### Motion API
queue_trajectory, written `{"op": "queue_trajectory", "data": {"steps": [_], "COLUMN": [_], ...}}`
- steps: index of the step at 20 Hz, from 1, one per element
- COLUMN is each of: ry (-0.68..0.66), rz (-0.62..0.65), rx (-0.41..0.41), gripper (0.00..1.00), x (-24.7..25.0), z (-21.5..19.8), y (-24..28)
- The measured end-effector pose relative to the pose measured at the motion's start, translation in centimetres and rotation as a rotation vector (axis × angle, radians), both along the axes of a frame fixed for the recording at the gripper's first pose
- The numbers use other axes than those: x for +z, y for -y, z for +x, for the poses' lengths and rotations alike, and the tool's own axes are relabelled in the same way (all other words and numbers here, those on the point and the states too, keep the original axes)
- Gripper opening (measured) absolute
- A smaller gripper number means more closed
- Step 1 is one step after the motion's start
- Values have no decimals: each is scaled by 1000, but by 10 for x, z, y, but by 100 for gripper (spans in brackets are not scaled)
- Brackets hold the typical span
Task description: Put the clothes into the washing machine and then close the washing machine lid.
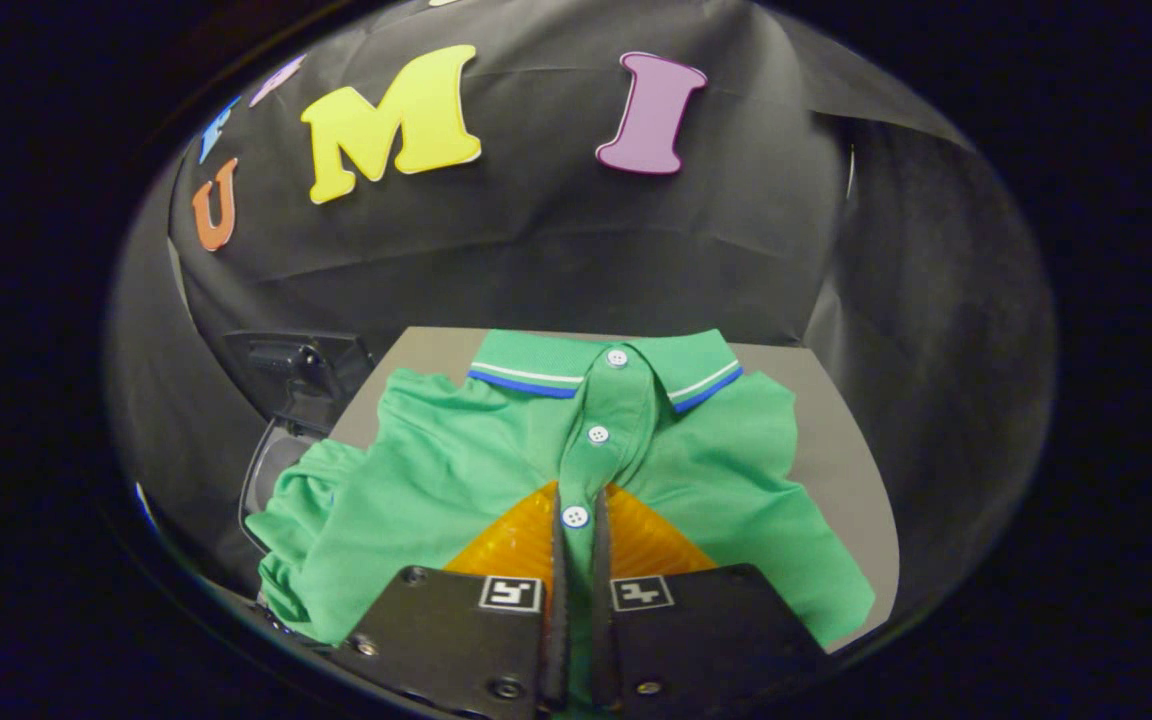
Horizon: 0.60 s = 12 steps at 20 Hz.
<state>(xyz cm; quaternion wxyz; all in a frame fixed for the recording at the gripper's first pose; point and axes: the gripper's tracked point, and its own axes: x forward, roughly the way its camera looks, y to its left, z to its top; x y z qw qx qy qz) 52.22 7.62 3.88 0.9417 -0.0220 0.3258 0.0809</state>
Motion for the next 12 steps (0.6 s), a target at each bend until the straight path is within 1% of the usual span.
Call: {"op": "queue_trajectory", "data": {"steps": [1, 3, 7, 10, 12], "ry": [-2, -7, 68, 126, 178], "rz": [14, 81, 121, 184, 203], "rx": [1, -22, -47, -58, -58], "gripper": [9, 7, 6, 5, 6], "x": [4, 6, 30, 55, 73], "z": [-1, -2, -14, -30, -39], "y": [1, -2, -7, -21, -32]}}
